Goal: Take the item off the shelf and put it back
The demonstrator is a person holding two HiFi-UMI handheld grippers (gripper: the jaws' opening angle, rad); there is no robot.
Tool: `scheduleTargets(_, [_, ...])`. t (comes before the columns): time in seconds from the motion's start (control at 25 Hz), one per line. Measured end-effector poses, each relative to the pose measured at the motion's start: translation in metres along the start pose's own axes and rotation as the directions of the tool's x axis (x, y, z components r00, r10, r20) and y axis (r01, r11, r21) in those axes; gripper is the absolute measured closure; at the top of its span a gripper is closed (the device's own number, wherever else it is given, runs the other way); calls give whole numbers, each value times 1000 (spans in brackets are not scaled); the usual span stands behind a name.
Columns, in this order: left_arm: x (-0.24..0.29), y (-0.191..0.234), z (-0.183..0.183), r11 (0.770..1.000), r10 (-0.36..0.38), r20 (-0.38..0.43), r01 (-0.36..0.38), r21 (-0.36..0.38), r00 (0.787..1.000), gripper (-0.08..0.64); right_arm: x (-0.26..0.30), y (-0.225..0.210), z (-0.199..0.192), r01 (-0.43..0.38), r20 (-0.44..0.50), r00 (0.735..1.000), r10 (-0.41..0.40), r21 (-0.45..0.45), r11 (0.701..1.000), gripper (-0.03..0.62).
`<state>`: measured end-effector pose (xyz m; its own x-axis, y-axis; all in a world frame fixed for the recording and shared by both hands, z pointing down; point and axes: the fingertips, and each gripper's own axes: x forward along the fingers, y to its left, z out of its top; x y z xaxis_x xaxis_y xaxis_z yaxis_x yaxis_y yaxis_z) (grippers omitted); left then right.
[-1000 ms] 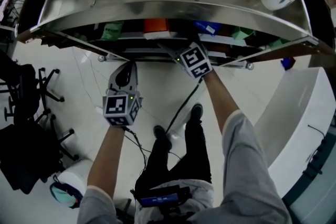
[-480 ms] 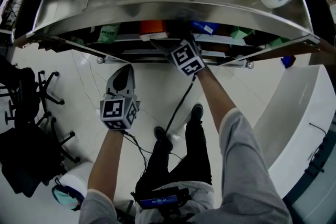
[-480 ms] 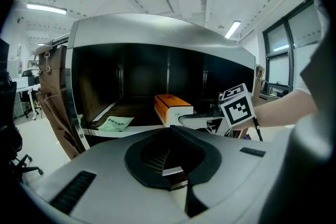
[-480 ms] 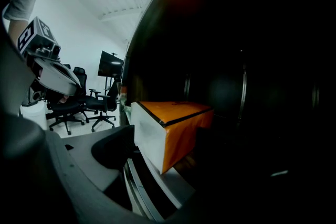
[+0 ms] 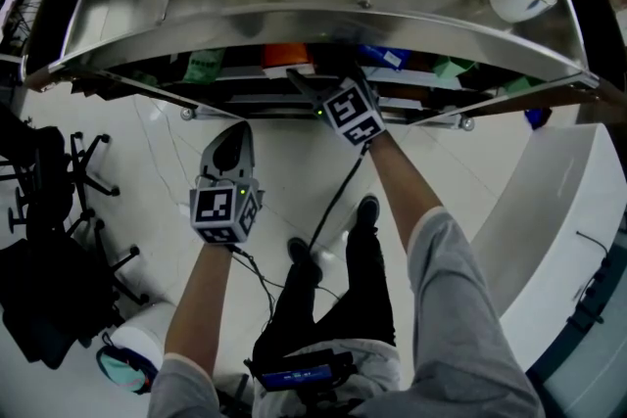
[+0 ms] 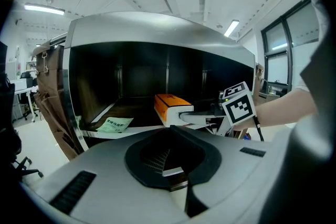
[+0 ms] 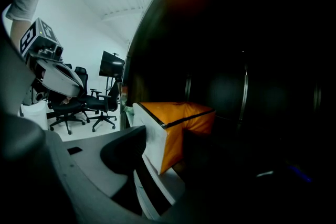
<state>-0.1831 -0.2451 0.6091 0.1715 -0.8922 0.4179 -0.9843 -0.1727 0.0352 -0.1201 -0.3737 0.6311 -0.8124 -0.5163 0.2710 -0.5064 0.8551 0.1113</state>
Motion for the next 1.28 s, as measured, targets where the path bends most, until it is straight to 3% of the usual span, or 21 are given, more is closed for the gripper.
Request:
scheduleTargets(0.72, [-9,2,3,1000,8,-2,-8,-10,1000,555,-17,13,10,6,-32,999,-6,-8,1000,388])
scheduleTargets(1.28, [-54,-10,20,1000,5,-9,-5,-22,1000,555,-69,38,48,28,-47,999,-26,28,999,399])
